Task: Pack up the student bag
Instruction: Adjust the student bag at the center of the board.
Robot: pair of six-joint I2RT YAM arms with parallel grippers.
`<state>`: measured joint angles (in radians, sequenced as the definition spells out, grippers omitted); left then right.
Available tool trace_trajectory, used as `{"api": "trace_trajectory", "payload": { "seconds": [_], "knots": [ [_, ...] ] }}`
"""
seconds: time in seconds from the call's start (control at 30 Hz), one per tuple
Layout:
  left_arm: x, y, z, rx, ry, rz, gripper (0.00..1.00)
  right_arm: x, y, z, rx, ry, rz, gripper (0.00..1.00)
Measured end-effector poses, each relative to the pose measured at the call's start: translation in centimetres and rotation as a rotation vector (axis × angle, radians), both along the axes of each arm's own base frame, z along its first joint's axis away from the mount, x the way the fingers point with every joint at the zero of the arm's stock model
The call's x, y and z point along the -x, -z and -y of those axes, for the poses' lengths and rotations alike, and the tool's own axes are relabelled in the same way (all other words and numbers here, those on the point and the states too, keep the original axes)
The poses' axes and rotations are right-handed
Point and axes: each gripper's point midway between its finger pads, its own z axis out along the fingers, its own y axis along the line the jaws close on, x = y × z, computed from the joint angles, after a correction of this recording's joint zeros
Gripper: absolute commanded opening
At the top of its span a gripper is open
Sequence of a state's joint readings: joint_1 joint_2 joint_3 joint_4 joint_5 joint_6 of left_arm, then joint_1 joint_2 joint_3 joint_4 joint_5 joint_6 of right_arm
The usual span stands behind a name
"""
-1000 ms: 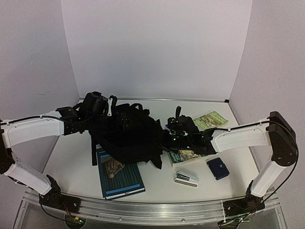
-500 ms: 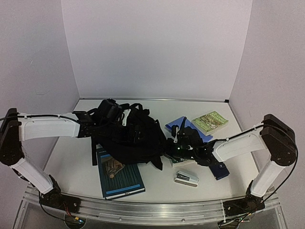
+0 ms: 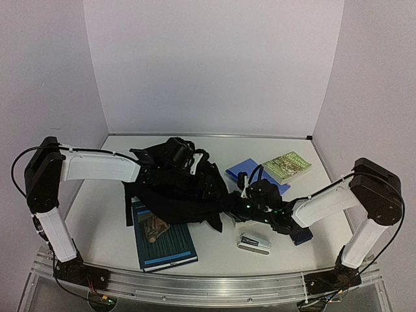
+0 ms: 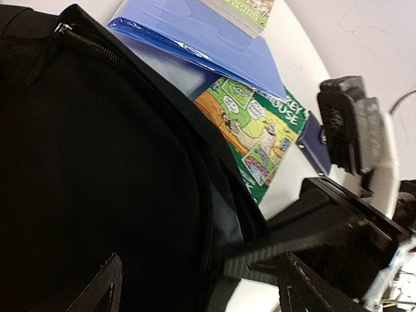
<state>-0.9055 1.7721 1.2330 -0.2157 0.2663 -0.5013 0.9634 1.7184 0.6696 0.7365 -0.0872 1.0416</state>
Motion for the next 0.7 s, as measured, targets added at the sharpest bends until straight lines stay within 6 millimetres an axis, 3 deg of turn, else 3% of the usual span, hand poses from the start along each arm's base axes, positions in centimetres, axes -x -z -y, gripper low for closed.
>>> {"api": "trace_trajectory", "payload": {
  "seconds": [0.23,0.53,0.7],
  "knots": [
    [-0.8,1.3,1.8,-0.095,0.001,0.049,0.72,0.1,0.1,0.1,-0.003,-0.001,-0.001,0.0],
    [-1.3,1.6,1.7,-0.139,-0.04,0.085,0.48,0.3,0.4,0.4,-0.005,0.001,-0.006,0.0],
    [-1.8,1.6,1.4,-0.151,-0.068,0.098,0.42,0.3,0.3,0.4,-0.012,0.0,-0.003,0.0]
  ]
}}
